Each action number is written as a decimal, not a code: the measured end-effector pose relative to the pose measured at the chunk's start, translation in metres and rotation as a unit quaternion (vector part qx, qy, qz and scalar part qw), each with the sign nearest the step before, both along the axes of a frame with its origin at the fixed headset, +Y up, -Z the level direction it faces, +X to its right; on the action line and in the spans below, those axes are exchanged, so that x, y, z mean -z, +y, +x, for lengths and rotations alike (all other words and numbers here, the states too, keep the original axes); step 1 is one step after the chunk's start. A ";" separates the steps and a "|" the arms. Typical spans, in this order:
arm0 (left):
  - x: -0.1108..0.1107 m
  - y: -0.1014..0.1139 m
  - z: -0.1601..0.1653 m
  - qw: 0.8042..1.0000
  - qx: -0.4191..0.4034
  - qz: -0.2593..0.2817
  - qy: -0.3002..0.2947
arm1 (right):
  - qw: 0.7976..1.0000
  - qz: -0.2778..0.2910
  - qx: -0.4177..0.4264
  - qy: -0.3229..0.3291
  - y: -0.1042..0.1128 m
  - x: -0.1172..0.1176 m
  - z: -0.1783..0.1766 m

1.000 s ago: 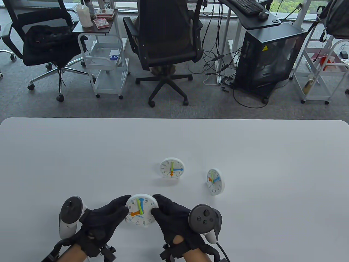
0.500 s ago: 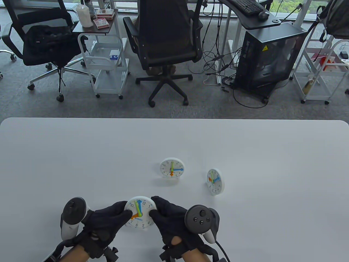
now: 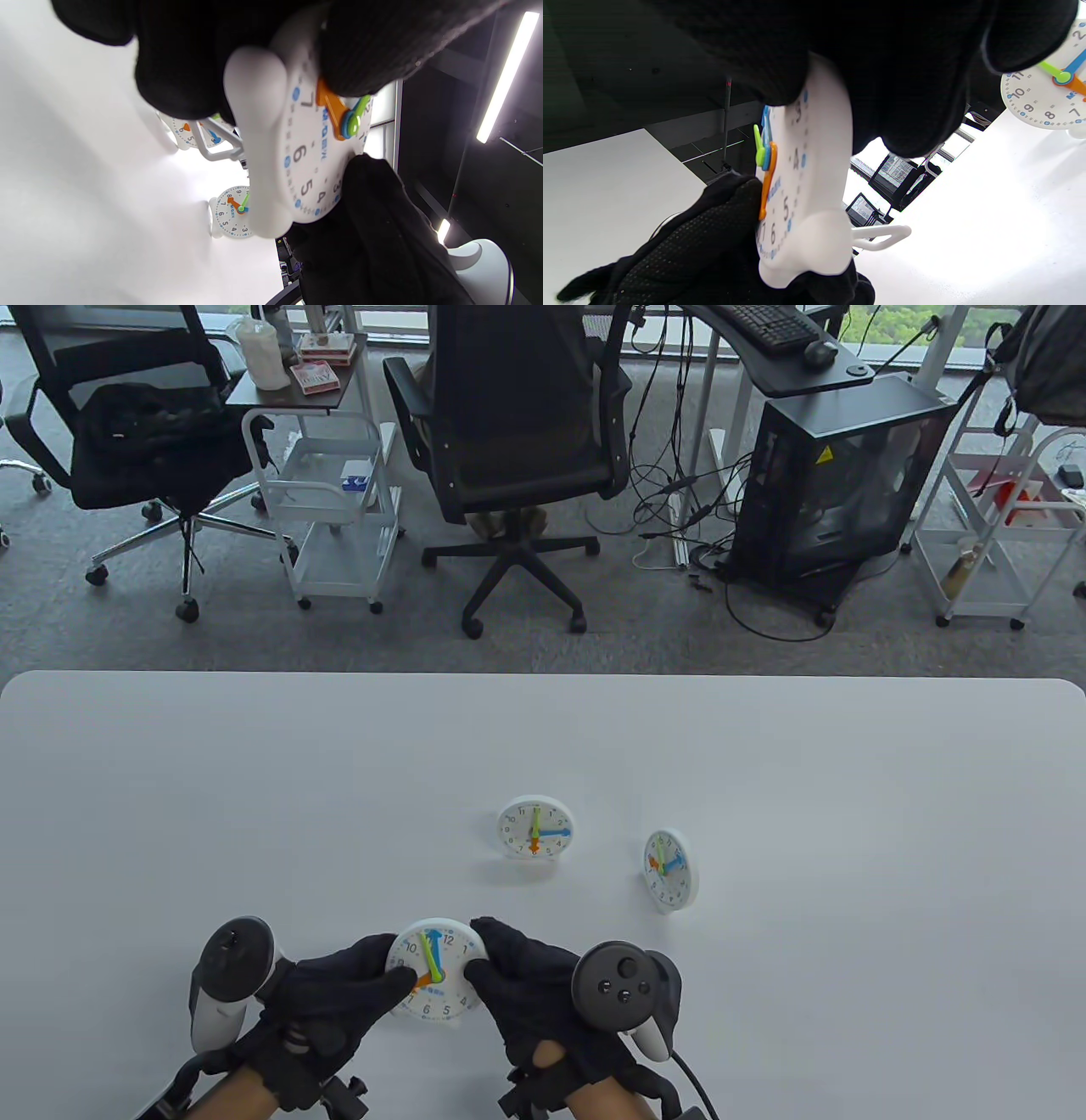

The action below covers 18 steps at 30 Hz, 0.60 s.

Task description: Turn clock hands to synchronize teaching clocks

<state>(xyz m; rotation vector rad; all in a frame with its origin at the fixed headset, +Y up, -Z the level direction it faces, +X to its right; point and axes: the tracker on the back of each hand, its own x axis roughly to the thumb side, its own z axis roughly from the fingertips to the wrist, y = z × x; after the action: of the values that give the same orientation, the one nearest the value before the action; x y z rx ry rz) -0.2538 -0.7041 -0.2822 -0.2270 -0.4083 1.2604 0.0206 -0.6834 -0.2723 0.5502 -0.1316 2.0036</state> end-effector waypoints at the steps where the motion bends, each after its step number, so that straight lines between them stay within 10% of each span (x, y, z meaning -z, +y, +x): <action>1: 0.000 0.000 0.000 1.000 0.000 0.000 -0.001 | 1.000 0.001 0.000 0.000 0.000 0.000 0.000; 18: 0.000 -0.002 0.001 1.000 0.009 -0.008 -0.002 | 1.000 0.000 -0.006 -0.001 0.000 0.000 -0.001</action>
<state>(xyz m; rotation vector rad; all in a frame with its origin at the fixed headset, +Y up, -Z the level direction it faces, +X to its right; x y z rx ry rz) -0.2525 -0.7058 -0.2822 -0.2466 -0.3999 1.2449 0.0201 -0.6830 -0.2724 0.5507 -0.1296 2.0165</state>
